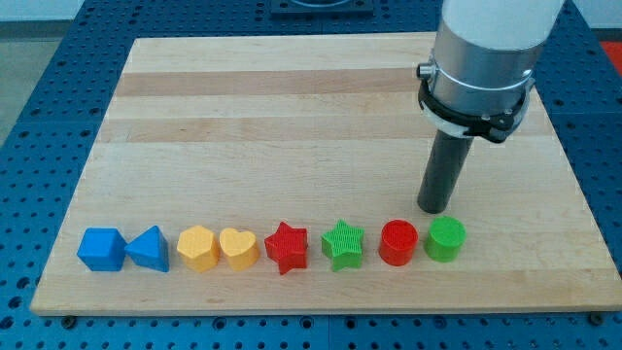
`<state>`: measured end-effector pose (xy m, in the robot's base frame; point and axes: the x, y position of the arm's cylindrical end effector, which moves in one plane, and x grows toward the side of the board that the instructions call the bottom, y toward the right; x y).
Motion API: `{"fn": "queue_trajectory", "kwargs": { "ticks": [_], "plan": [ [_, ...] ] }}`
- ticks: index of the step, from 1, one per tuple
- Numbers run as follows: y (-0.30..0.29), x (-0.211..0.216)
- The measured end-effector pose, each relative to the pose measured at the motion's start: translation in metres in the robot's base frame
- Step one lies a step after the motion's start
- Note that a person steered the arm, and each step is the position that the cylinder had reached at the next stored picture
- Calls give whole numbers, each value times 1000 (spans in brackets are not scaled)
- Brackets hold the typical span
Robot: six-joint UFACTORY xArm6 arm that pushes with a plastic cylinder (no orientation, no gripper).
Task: Slide the red circle up a bit
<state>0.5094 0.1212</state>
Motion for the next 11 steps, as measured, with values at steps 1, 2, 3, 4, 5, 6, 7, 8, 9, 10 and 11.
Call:
{"fn": "queue_trajectory", "kwargs": {
  "ticks": [1,2,3,4,5,6,7,8,9,10,11],
  "plan": [
    [0,-3],
    [5,-3],
    [59,-5],
    [83,1],
    [87,36],
    [86,74],
    [58,109],
    [42,108],
    [8,109],
    [-26,109],
    [-28,93]
  ]
}}
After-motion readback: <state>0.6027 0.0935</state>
